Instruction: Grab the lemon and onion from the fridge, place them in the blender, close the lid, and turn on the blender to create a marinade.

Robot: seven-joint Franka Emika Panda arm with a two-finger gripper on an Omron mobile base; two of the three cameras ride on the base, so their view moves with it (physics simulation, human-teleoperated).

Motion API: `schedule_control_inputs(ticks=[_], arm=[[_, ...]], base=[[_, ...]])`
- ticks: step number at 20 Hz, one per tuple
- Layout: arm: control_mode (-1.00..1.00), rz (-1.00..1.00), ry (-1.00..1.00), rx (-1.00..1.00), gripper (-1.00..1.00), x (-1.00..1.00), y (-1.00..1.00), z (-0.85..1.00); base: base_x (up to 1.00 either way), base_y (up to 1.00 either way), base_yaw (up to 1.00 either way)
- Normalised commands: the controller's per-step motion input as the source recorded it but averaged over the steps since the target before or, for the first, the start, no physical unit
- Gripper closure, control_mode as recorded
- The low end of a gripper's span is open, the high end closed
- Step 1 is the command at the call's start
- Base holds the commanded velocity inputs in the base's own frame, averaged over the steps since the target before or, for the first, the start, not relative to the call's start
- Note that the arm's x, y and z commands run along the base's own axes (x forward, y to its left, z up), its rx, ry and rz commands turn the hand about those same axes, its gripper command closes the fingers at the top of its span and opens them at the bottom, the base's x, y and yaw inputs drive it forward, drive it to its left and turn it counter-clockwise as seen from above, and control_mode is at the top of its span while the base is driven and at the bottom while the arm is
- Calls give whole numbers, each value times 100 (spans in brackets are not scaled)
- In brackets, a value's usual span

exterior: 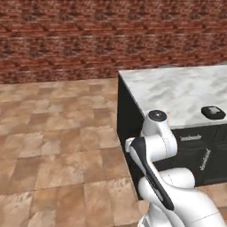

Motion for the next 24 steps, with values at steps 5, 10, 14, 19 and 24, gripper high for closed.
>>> schedule_control_inputs(ticks=[5,10,14,19,24], arm=[[100,0,0,0,100,0,0,0],[100,0,0,0,100,0,0,0],[100,0,0,0,100,0,0,0],[100,0,0,0,100,0,0,0],[100,0,0,0,100,0,0,0]], base=[[3,-93,-56],[21,-100,-20],[39,-100,-6],[62,-100,0],[79,-100,5]])
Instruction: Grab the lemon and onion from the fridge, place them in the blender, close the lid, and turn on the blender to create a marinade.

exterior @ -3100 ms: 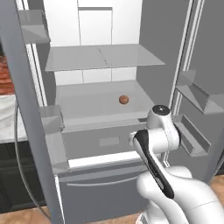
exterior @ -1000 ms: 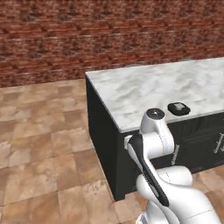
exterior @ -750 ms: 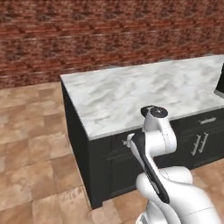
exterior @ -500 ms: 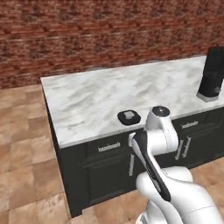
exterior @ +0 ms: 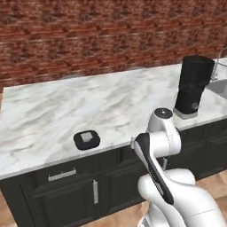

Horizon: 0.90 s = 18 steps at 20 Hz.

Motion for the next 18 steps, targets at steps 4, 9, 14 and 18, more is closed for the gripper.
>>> schedule_control_inputs(ticks=[4,9,14,18], arm=[[100,0,0,0,100,0,0,0],[100,0,0,0,100,0,0,0],[100,0,0,0,100,0,0,0],[-100,4,-3,3,100,14,-13,5]], base=[[86,-96,9],[50,-77,21],[26,-18,26],[20,-3,20]])
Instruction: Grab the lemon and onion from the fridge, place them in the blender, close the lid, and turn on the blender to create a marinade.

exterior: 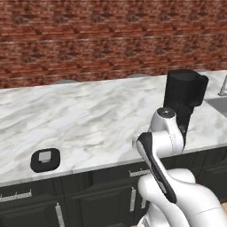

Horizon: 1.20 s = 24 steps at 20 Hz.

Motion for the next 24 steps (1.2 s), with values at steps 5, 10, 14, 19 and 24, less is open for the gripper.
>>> schedule_control_inputs(ticks=[5,10,14,19,24], arm=[[-100,10,-11,11,100,73,-90,77],[-100,0,-20,3,100,42,-83,100],[-100,0,-30,0,100,1,-61,100],[-100,0,-18,0,100,0,-59,100],[-100,0,-18,0,100,3,-46,98]], base=[[0,0,0],[0,0,0],[0,0,0],[0,0,0],[0,0,0]])
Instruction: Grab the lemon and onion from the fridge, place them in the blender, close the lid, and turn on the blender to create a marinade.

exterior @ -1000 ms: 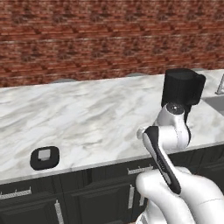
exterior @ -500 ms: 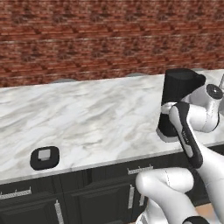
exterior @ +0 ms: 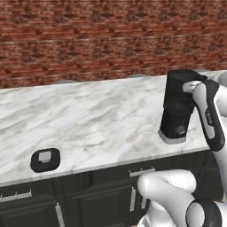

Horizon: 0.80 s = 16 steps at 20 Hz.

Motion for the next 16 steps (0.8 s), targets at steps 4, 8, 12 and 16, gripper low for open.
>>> schedule_control_inputs(ticks=[4,8,12,16], arm=[[-100,0,-30,0,100,24,-19,41],[-100,0,5,0,100,47,-19,54],[-100,0,37,0,100,91,-8,20],[-100,0,27,0,100,91,-13,1]], base=[[0,0,0],[0,0,0],[0,0,0],[0,0,0]])
